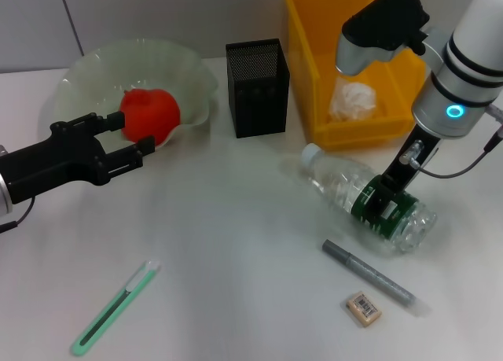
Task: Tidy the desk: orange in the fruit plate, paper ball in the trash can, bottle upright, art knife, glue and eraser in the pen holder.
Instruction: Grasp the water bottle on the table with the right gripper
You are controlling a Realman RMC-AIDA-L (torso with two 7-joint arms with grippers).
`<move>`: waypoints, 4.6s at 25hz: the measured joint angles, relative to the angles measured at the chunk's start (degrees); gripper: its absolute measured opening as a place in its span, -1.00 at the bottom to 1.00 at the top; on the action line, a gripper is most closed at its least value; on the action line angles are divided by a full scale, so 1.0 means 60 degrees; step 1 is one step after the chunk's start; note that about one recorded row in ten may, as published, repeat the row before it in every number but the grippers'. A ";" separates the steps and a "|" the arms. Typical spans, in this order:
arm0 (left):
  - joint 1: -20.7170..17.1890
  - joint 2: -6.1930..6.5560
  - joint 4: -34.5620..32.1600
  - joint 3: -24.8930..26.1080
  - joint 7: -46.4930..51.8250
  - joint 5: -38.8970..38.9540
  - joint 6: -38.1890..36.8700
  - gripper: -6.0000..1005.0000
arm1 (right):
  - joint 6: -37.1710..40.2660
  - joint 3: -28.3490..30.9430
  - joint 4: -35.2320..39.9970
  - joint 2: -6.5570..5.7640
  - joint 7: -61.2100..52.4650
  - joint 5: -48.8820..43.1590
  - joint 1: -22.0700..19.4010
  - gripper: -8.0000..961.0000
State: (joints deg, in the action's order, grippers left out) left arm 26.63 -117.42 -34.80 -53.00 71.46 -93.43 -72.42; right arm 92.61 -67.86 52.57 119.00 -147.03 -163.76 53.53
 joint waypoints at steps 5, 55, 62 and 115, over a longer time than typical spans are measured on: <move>-0.0010 0.0000 0.0005 0.0000 -0.0006 -0.0001 0.0000 0.39 | -0.0167 -0.0222 -0.0141 0.0003 -0.0004 -0.0013 0.0015 0.72; -0.0007 -0.0029 0.0006 0.0015 -0.0015 -0.0015 0.0130 0.39 | -0.0626 -0.0240 -0.0207 0.0000 -0.0007 -0.0089 -0.0077 0.61; -0.0026 -0.0029 -0.0002 0.0038 -0.0015 -0.0014 0.0134 0.39 | 0.0185 -0.0266 0.1240 0.0021 0.0498 0.0997 -0.0456 0.60; 0.0068 0.0029 0.0001 0.0087 -0.0030 -0.0014 0.0176 0.39 | 0.1096 -0.1972 0.1091 0.0099 -0.1453 0.2521 0.0642 0.58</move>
State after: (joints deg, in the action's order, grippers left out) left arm 27.04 -117.24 -34.80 -52.48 71.28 -93.51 -71.36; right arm 99.19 -79.69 59.12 119.60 -155.75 -148.63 57.38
